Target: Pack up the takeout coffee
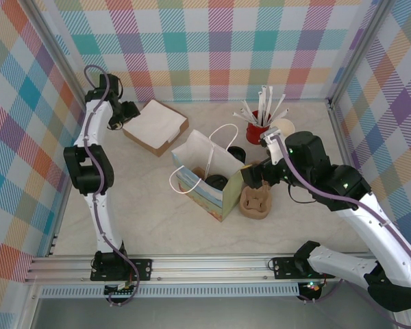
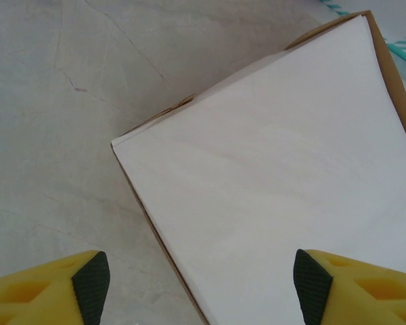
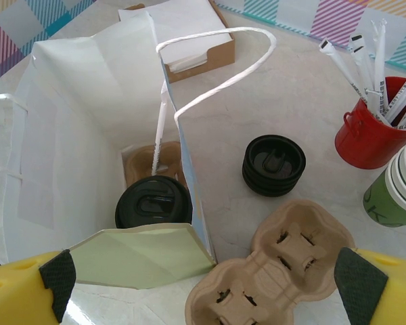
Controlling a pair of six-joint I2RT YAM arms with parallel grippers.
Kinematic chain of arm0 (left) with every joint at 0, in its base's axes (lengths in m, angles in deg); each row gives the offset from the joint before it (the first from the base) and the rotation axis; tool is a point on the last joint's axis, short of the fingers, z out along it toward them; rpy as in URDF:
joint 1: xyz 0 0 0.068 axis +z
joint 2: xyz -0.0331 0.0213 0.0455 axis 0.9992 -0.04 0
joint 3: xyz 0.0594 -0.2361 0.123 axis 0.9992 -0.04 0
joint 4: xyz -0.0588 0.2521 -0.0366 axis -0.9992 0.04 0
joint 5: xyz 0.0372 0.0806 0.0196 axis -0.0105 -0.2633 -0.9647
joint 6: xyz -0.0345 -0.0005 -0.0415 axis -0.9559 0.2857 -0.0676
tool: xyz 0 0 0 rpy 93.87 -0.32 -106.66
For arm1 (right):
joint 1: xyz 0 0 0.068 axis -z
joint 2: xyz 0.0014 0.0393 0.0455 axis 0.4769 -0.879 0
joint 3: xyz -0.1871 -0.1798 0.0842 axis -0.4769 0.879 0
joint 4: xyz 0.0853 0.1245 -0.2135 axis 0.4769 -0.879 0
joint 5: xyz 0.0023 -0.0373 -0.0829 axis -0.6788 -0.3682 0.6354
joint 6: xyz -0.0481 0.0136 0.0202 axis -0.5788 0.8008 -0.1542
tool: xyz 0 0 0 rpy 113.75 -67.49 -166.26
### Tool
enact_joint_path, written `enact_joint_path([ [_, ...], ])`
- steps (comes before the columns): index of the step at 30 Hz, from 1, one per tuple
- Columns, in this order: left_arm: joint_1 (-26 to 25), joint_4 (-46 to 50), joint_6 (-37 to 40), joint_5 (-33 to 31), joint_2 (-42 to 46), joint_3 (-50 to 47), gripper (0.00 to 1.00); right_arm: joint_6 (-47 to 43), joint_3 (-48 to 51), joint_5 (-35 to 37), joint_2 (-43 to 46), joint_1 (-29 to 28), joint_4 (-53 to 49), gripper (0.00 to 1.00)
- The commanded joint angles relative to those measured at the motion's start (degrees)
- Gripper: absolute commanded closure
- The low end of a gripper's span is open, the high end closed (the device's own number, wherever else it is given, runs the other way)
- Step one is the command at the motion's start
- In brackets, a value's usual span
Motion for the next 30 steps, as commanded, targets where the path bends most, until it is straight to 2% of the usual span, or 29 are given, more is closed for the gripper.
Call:
enact_joint_path([
  [1, 0.6, 4.8, 1.6, 1.2, -4.0, 6.3, 0.30, -1.8, 0.7, 1.3, 0.4, 0.1, 1.4, 0.00],
  [8, -0.1, 6.5, 1.8, 2.1, -10.1, 11.7, 0.37, -2.5, 1.0, 1.8, -0.6, 0.1, 1.5, 0.00],
  [25, -6.1, 7.7, 8.4, -6.8, -16.6, 14.8, 0.38, -3.1, 1.0, 2.9, -0.9, 0.2, 0.7, 0.00],
  [30, -6.6, 8.2, 8.7, -6.8, -17.5, 14.9, 0.43, -3.1, 1.1, 2.9, -1.3, 0.1, 0.9, 0.00],
])
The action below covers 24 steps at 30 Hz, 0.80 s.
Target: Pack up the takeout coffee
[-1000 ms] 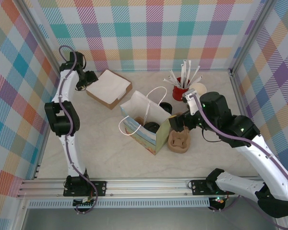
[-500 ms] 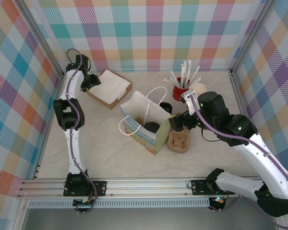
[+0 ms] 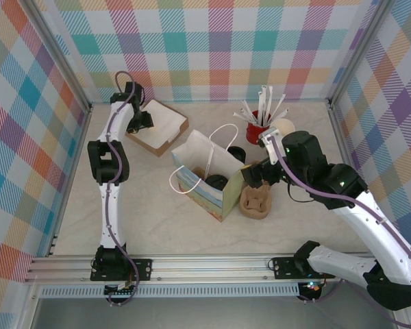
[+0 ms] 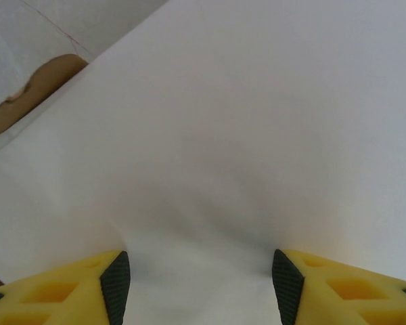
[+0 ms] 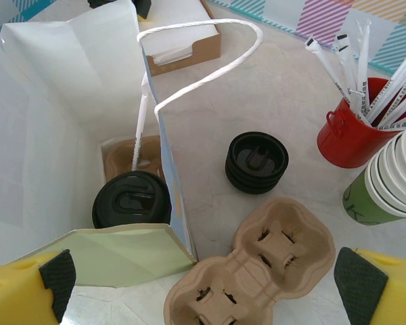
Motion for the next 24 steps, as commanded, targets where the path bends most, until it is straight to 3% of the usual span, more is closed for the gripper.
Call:
enact_joint_path([
  [1, -0.4, 2.4, 1.3, -0.8, -1.7, 1.9, 0.45, -0.8, 0.7, 0.5, -0.4, 0.1, 0.9, 0.00],
  [17, -0.7, 2.9, 2.9, -0.3, -0.3, 4.6, 0.79, -0.3, 1.1, 0.0, -1.1, 0.2, 0.8, 0.00],
  [20, -0.7, 3.0, 2.9, 0.0, -0.7, 4.6, 0.78, -0.2, 1.0, -0.1, -1.1, 0.2, 0.9, 0.00],
  [24, -0.8, 3.4, 2.9, 0.1, -1.6, 4.6, 0.65, -0.3, 0.9, -0.1, -1.1, 0.1, 0.7, 0.00],
])
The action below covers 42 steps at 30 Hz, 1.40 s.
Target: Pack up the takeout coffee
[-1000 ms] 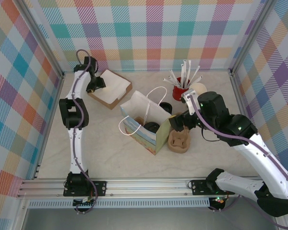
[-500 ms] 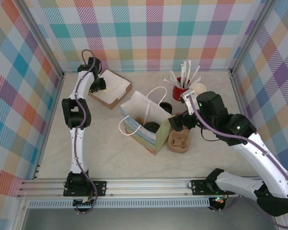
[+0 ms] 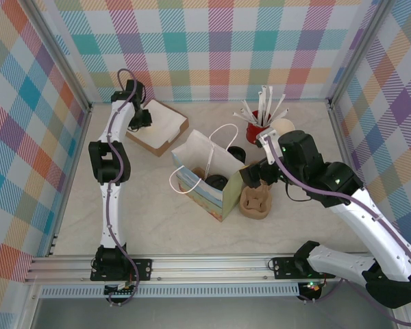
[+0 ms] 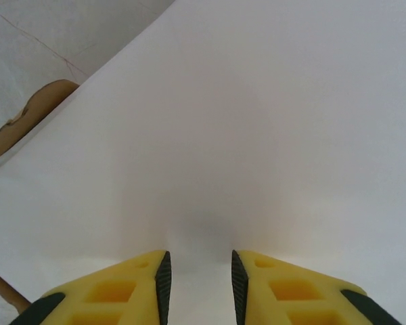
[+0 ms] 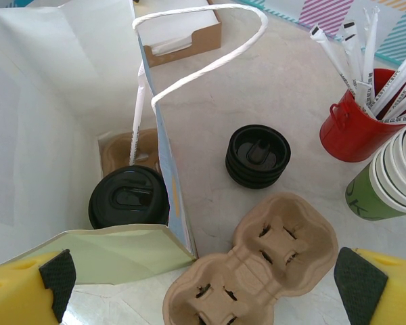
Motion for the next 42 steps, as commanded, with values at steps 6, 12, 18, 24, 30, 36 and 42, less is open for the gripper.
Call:
enact_joint_path([
  [6, -0.4, 2.7, 0.3, 0.5, -2.4, 1.6, 0.62, -0.4, 0.5, 0.1, 0.0, 0.1, 0.4, 0.00],
  [12, -0.4, 3.2, 0.2, 1.0, -2.8, 1.6, 0.72, -0.4, 0.7, 0.0, -0.2, 0.2, 0.4, 0.00],
  [18, -0.4, 2.7, 0.4, 0.6, -1.7, 1.6, 0.83, -0.4, 0.9, 0.0, -0.2, 0.2, 0.5, 0.00],
  [24, -0.4, 2.5, 0.8, 0.3, 0.0, 1.7, 0.83, -0.1, 1.3, -0.3, -0.2, 0.2, 0.5, 0.00],
  [30, -0.5, 2.7, 0.9, 0.3, 0.5, 1.7, 0.93, 0.2, 1.5, -0.4, -0.2, 0.2, 0.3, 0.00],
  [36, -0.5, 2.6, 1.4, -0.3, 2.5, 1.7, 1.00, 0.3, 1.8, -0.1, 0.3, 0.2, -0.1, 0.00],
  [42, -0.5, 1.7, 2.0, -0.5, 6.0, 2.2, 1.00, 0.5, 1.3, 0.5, 0.4, 0.1, -0.5, 0.00],
])
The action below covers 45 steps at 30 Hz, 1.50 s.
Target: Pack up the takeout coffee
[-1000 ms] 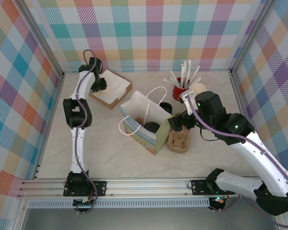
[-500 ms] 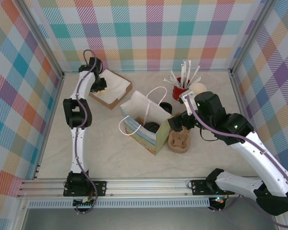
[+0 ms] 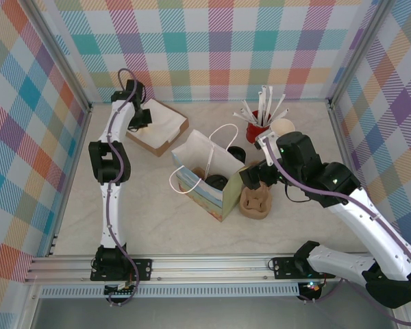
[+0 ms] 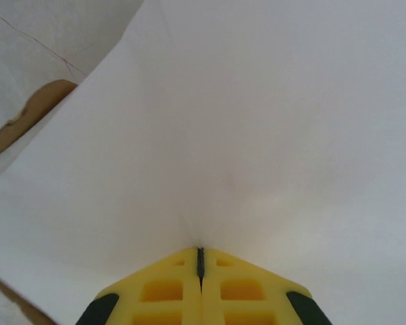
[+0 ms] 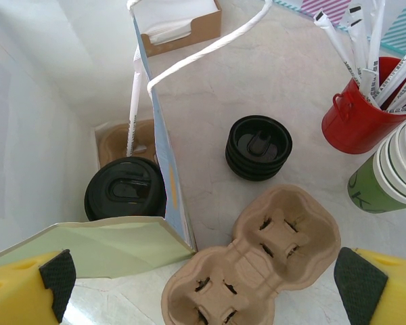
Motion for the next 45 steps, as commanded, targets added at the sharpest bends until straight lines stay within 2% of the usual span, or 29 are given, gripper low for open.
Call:
enact_joint_path([
  [1, -0.5, 1.2, 1.3, -0.5, 6.2, 1.9, 1.00, 0.4, 0.0, 0.5, 0.4, 0.1, -0.4, 0.00],
  [15, -0.5, 0.4, 2.0, 2.5, 8.8, 2.5, 1.00, 0.2, -0.2, 1.0, 0.4, 0.1, -0.8, 0.00],
  [23, -0.6, -2.8, 5.8, 5.3, 17.3, 1.7, 1.00, 0.2, -1.5, 0.5, 1.4, 0.2, -0.6, 0.00],
  [27, -0.7, -5.8, 8.5, 7.7, 23.8, -2.3, 1.00, 0.4, -2.7, 0.1, 1.9, 0.2, -0.7, 0.00],
  [36, -1.5, -12.7, 12.9, 21.6, 41.7, -15.2, 1.00, -3.7, -7.4, -6.4, 2.6, 0.1, 3.7, 0.00],
  [39, -2.4, -15.0, 13.9, 27.9, 47.4, -20.4, 1.00, -5.9, -8.5, -10.9, 2.2, 0.2, 6.7, 0.00],
  [45, -6.0, -16.3, 16.8, 37.2, 56.8, -28.8, 1.00, -17.4, -10.0, -22.5, 0.4, 0.1, 12.3, 0.00],
])
